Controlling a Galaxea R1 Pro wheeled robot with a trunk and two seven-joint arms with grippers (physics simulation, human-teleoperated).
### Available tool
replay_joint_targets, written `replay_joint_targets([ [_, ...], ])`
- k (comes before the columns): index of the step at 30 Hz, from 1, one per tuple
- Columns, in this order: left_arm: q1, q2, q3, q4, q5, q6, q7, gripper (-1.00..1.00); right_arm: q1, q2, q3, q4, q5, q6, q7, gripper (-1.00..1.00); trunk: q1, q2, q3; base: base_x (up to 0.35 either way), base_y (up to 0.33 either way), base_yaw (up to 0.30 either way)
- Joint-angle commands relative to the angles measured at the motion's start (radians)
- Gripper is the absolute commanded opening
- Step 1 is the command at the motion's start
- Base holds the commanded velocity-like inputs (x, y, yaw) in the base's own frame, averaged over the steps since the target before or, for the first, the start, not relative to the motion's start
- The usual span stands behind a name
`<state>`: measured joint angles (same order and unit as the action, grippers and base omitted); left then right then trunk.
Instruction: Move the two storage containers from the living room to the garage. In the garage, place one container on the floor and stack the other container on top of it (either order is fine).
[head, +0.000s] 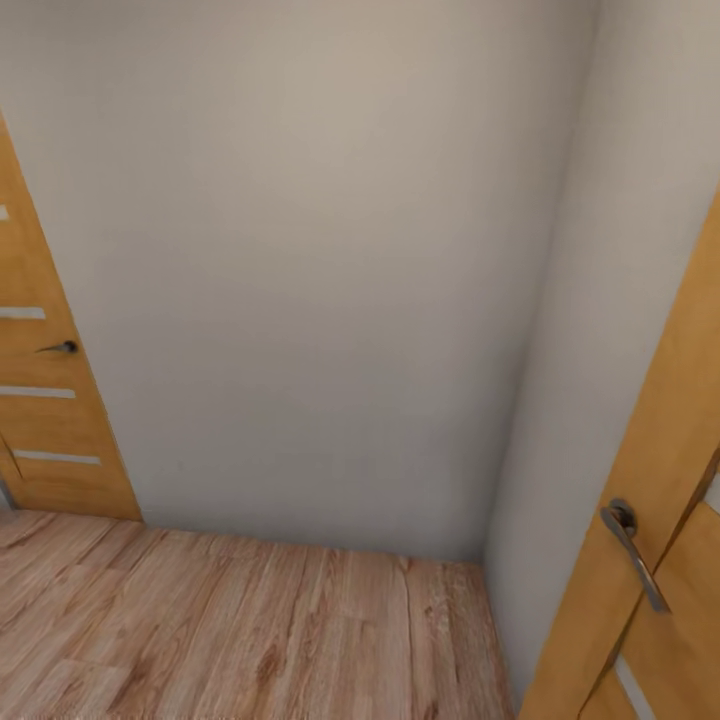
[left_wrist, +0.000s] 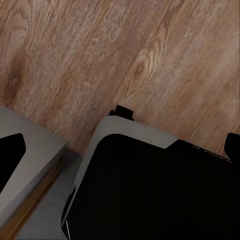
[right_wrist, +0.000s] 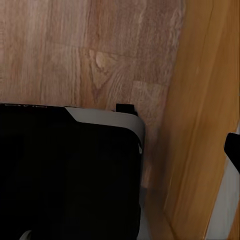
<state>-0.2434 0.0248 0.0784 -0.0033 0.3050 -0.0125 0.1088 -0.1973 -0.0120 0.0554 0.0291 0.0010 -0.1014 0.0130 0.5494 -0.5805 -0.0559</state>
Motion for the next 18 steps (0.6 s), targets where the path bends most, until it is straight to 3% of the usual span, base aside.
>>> replay_joint_targets([
  [1, -0.001, 0.0, 0.008, 0.0, 0.0, -0.001, 0.002, 1.0, -0.001, 0.0, 0.005, 0.003, 0.0, -0.006, 0.001, 1.0, 0.0, -0.002, -0.002, 0.003, 0.0, 0.243],
  [8, -0.001, 0.0, 0.008, 0.0, 0.0, -0.001, 0.002, 1.0, -0.001, 0.0, 0.005, 0.003, 0.001, -0.006, 0.002, 1.0, 0.0, -0.002, -0.002, 0.001, 0.0, 0.198],
  [13, -0.001, 0.0, 0.008, 0.0, 0.0, -0.001, 0.002, 1.0, -0.001, -0.001, 0.005, 0.003, 0.001, -0.006, 0.002, 1.0, 0.0, -0.002, -0.002, 0.004, 0.0, 0.031],
  [18, -0.001, 0.0, 0.008, 0.0, 0.0, -0.001, 0.002, 1.0, -0.001, -0.001, 0.005, 0.003, 0.001, -0.006, 0.002, 1.0, 0.0, -0.002, -0.002, 0.229, 0.0, 0.002],
])
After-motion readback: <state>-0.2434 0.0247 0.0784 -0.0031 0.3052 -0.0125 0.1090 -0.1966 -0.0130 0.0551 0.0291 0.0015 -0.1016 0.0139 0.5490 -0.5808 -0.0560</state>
